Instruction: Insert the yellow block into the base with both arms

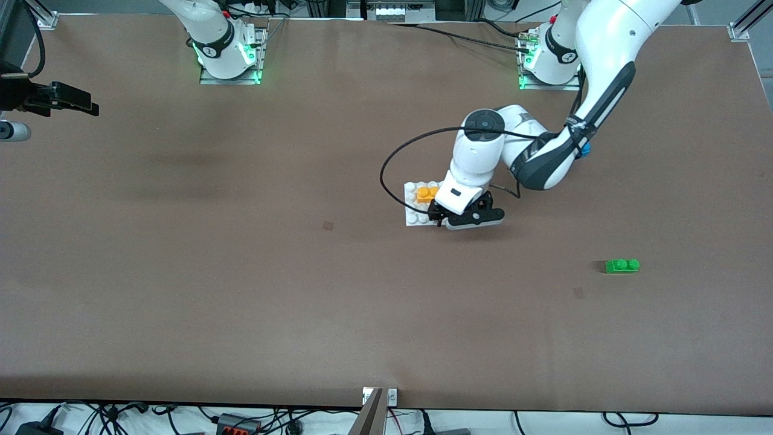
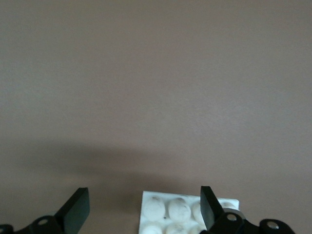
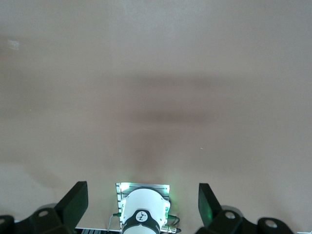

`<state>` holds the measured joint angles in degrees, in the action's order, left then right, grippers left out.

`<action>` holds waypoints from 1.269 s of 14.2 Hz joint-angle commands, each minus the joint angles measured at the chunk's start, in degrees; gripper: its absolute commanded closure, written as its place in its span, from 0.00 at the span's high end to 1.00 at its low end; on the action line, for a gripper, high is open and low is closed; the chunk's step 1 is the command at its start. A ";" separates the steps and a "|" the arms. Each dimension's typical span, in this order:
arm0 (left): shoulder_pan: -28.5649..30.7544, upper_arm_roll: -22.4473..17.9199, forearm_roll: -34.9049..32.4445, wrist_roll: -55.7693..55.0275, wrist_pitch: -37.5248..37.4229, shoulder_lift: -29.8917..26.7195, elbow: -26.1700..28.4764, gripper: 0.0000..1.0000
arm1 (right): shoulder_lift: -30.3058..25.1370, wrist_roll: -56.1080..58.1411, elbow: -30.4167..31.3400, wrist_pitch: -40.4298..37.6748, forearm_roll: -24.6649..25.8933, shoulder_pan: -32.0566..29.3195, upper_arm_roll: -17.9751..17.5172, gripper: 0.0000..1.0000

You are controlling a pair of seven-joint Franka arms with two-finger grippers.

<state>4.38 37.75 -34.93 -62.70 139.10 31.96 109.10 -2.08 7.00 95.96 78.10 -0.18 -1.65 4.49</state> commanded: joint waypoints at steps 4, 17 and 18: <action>1.16 -8.81 17.14 33.19 -5.07 -6.28 -1.79 1.00 | 0.76 0.56 -1.65 -1.28 -0.97 0.07 -0.09 1.00; 2.39 -24.74 34.84 59.54 -50.86 -18.85 -25.98 1.00 | 0.85 1.61 -1.65 -1.11 -0.97 -0.11 -0.01 1.00; 2.30 -24.83 34.76 59.54 -50.95 -19.73 -25.35 1.00 | 0.85 1.61 -1.65 -0.93 -0.97 -0.11 -0.01 1.00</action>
<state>6.95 13.65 -1.49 -4.73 88.66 14.19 81.67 -1.89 7.46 95.85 78.05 -0.19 -1.50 4.50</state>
